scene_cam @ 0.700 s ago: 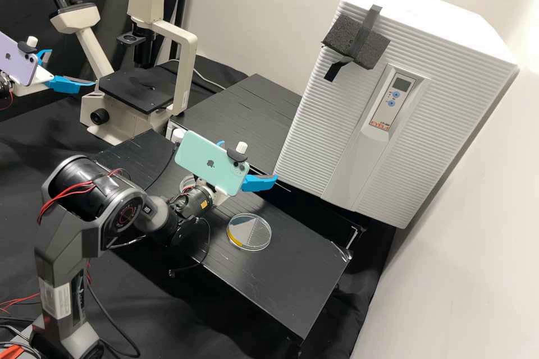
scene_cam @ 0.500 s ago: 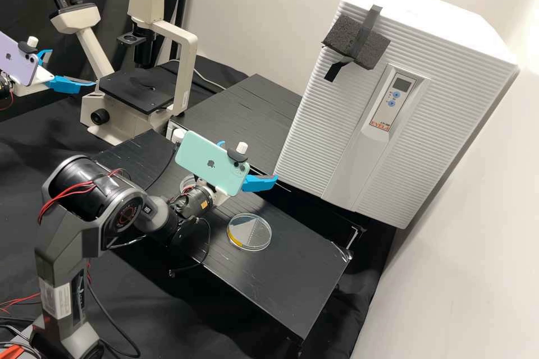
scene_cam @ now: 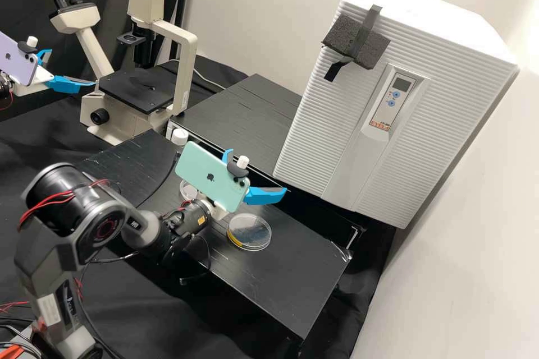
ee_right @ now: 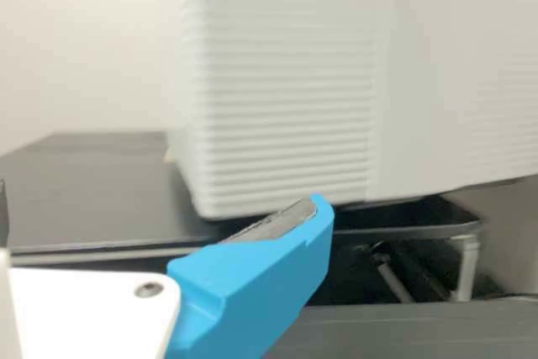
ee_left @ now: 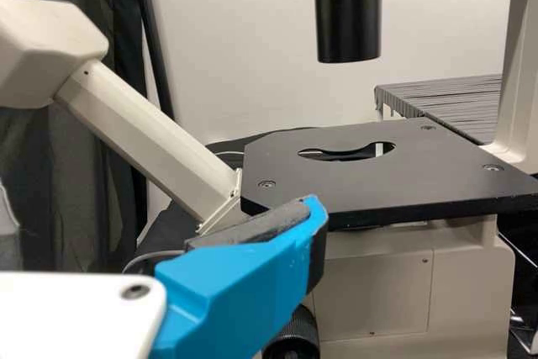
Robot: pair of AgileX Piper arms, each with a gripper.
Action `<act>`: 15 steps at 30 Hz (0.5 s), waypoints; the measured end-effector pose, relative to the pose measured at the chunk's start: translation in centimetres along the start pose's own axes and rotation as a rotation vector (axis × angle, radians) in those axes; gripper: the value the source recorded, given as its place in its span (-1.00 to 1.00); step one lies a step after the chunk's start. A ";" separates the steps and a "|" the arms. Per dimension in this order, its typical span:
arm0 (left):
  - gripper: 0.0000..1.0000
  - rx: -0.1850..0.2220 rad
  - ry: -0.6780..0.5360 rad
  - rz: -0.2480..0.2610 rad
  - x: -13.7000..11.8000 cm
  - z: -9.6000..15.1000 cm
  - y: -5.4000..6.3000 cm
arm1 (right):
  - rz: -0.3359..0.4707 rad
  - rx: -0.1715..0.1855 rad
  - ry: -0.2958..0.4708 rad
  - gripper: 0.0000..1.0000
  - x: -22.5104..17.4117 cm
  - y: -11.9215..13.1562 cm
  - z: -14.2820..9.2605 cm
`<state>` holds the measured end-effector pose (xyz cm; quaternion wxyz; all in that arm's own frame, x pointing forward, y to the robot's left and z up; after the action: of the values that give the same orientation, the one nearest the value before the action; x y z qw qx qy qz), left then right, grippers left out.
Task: Close the petri dish lid.
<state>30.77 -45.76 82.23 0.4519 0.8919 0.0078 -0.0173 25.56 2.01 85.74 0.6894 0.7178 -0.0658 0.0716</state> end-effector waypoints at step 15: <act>1.00 0.000 0.000 0.000 0.0 0.0 0.0 | 0.035 -0.046 -0.047 1.00 -6.9 0.7 2.1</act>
<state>30.77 -45.76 82.23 0.4519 0.8919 0.0078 -0.0173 18.69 -0.16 85.00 0.7026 0.7020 -0.0962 0.0653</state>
